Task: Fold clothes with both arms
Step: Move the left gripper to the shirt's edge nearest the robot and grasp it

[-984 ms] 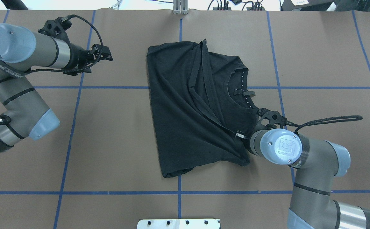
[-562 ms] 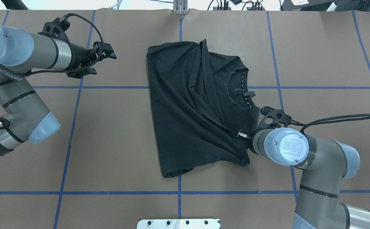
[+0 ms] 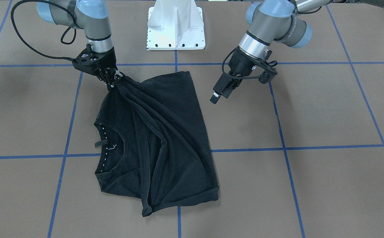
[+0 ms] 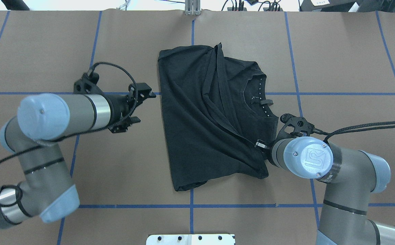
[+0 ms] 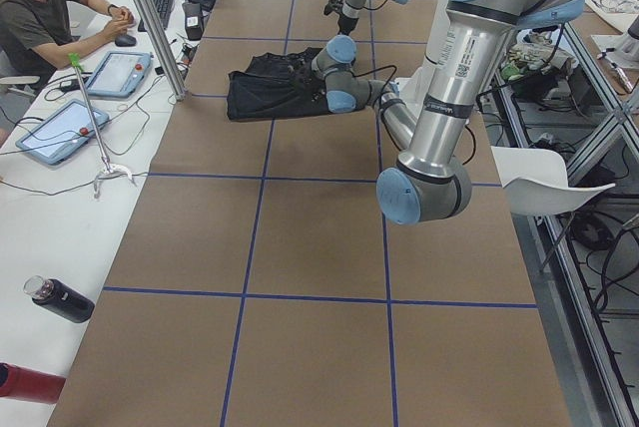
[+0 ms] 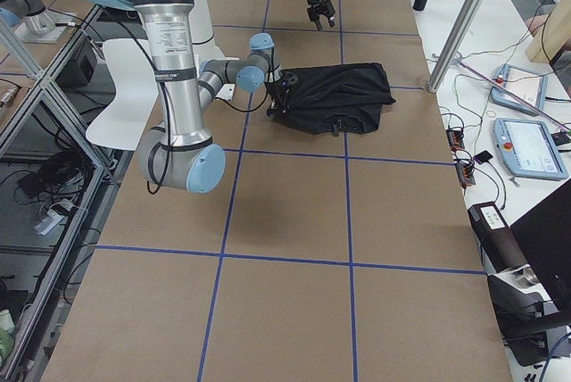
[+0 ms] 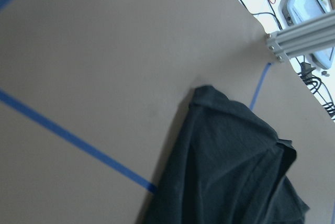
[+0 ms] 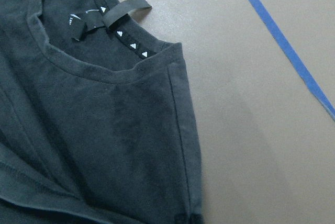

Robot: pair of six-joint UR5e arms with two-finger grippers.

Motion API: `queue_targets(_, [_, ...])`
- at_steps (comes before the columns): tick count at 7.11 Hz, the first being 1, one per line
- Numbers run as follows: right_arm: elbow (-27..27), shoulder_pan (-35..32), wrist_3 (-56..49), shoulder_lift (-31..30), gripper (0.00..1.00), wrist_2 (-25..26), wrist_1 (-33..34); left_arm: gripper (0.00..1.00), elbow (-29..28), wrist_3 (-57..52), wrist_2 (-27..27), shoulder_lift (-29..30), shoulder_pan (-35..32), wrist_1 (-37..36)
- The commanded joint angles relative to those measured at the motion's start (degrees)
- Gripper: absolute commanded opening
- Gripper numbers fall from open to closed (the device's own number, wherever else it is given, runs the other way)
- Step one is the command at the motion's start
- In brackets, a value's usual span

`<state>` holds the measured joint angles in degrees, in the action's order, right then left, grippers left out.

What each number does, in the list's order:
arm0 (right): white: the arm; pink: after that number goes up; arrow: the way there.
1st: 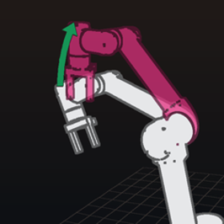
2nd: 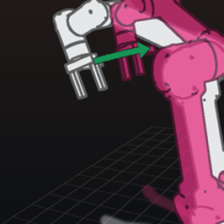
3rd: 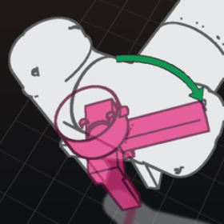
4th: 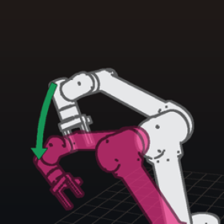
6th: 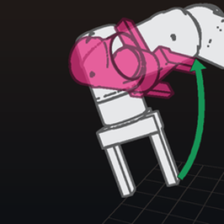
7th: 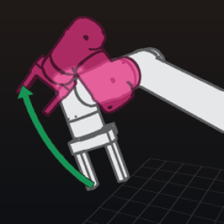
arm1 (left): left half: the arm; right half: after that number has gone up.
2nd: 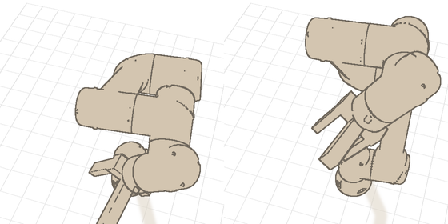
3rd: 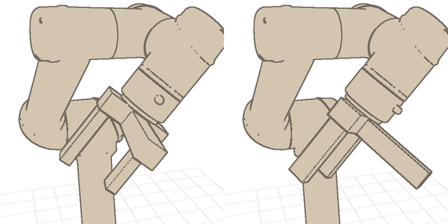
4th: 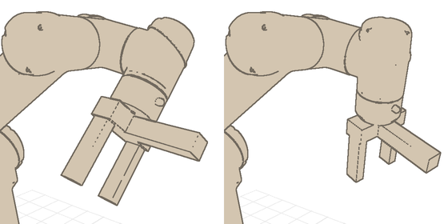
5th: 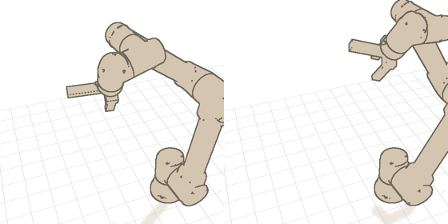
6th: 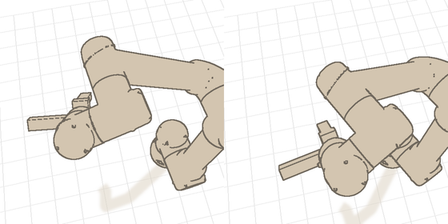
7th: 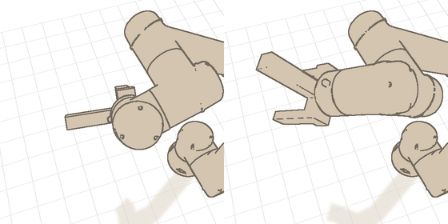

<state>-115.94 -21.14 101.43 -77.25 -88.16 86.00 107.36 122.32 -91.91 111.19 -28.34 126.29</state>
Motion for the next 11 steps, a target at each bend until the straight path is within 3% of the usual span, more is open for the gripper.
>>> queue_targets(1, [0.01,-0.04,0.0,0.0,0.0,0.01,0.05,0.99,0.75,6.86,5.94,-0.98,9.67,-2.27])
queue_targets(3, [-0.08,-0.04,-0.09,0.0,0.0,-0.08,0.05,0.96,-2.58,11.26,6.04,0.59,14.52,-2.27])
queue_targets(4, [-0.08,-0.04,-0.09,0.08,0.0,-0.08,0.05,0.93,-5.64,11.27,6.82,2.0,15.15,-2.19])
queue_targets(8, [-0.34,-0.04,-0.09,0.08,0.0,-0.08,0.05,0.8,-8.56,11.18,6.74,3.68,16.73,-2.01])
queue_targets(9, [-0.34,0.05,-0.09,0.08,0.0,-0.08,0.05,0.68,-8.57,11.27,6.66,3.77,16.82,-2.01])
queue_targets(10, [-0.34,0.05,-0.09,0.17,0.0,-0.08,0.05,0.64,-8.48,11.18,6.66,3.77,17.0,-2.01])
queue_targets(11, [-0.25,0.05,-0.09,0.17,0.0,-0.08,0.05,0.38,-7.96,11.18,6.39,4.03,17.0,-2.01])
